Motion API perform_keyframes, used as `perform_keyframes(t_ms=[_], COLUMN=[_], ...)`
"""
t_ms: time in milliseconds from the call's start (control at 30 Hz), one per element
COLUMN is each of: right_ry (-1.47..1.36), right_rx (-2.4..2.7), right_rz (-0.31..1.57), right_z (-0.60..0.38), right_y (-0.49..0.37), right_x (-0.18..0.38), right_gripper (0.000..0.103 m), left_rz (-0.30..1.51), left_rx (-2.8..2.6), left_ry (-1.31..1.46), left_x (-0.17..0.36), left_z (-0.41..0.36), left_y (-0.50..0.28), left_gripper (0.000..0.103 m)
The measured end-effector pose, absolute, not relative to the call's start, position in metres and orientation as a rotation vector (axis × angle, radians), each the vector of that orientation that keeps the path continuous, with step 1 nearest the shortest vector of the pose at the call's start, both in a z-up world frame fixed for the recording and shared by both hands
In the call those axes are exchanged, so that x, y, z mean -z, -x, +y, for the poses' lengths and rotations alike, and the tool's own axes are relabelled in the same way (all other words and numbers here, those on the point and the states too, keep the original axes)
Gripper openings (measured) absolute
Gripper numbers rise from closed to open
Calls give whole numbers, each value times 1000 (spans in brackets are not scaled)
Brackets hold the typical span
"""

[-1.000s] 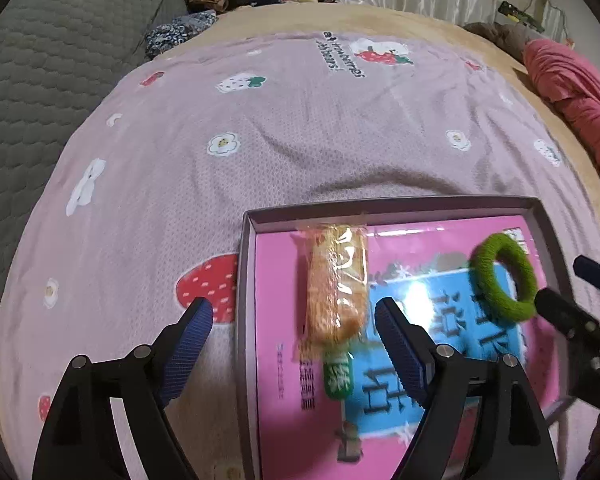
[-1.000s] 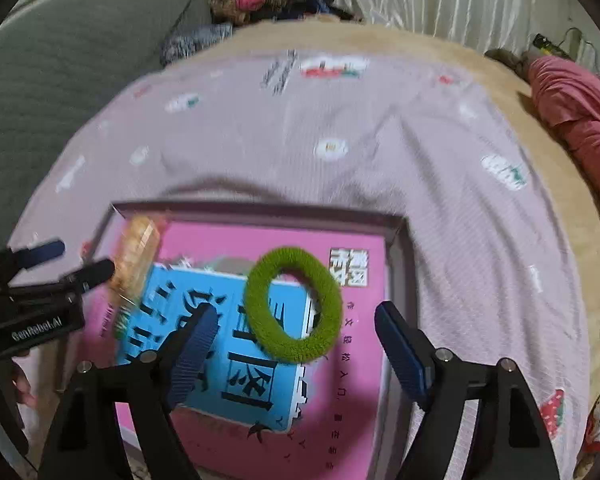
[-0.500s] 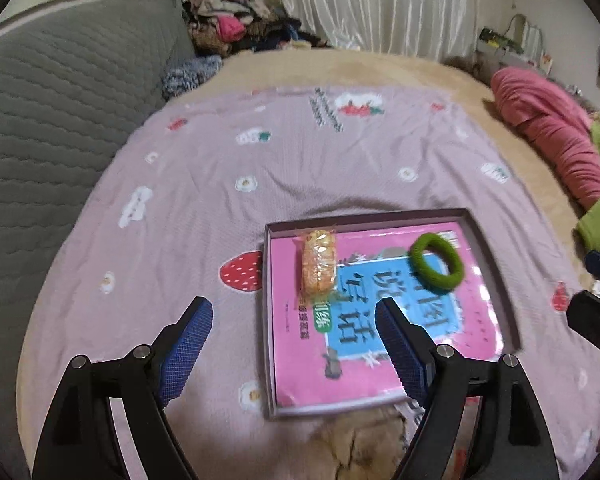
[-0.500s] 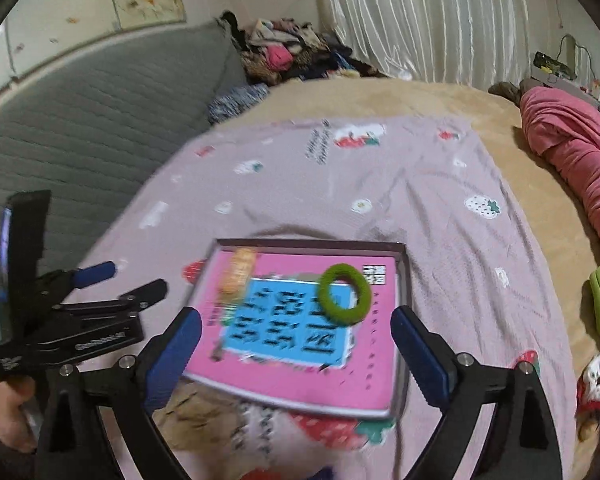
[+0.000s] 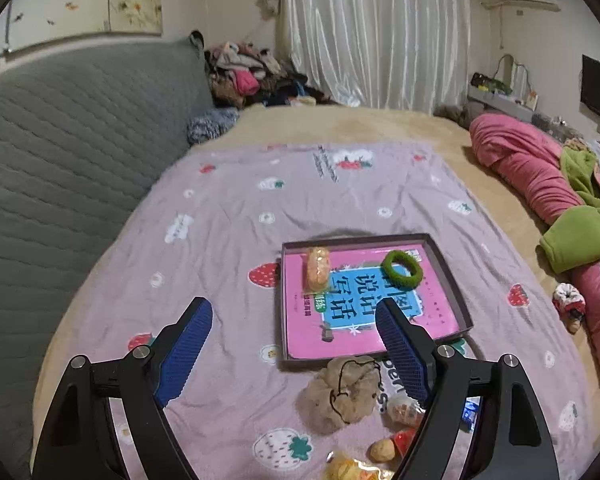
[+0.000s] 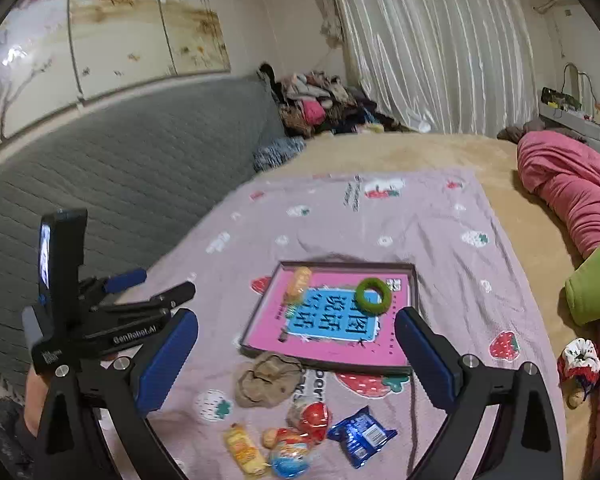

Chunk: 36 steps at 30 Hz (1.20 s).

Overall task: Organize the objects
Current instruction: 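Withdraw both tools from the tray back toward the remaining items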

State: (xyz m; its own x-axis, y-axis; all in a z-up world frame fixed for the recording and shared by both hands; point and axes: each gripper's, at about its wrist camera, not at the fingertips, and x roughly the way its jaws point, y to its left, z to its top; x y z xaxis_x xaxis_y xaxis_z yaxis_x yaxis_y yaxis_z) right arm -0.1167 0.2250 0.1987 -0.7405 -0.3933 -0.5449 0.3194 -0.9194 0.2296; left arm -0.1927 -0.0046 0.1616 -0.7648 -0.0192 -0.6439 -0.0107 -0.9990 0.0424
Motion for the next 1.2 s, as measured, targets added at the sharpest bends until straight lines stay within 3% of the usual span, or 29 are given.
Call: perform_keyframes(t_ms=[333,533,1200], right_ry=[-822,-861,-948], right_rx=[2651,2663,2627], right_rz=[-143,-94,-48], right_z=[232,235,225], right_y=[63,37,-2], right_x=[-199,-179,-123], right_gripper=[101,101,101], left_rz=[-127,-192,-125], left_rx=[2990,3000,2895], left_ry=[-988,-1014,-1285], left_x=[-170,-144,-56], left_z=[13,28,20], left_y=[121,85,70], left_gripper=[85,85,85])
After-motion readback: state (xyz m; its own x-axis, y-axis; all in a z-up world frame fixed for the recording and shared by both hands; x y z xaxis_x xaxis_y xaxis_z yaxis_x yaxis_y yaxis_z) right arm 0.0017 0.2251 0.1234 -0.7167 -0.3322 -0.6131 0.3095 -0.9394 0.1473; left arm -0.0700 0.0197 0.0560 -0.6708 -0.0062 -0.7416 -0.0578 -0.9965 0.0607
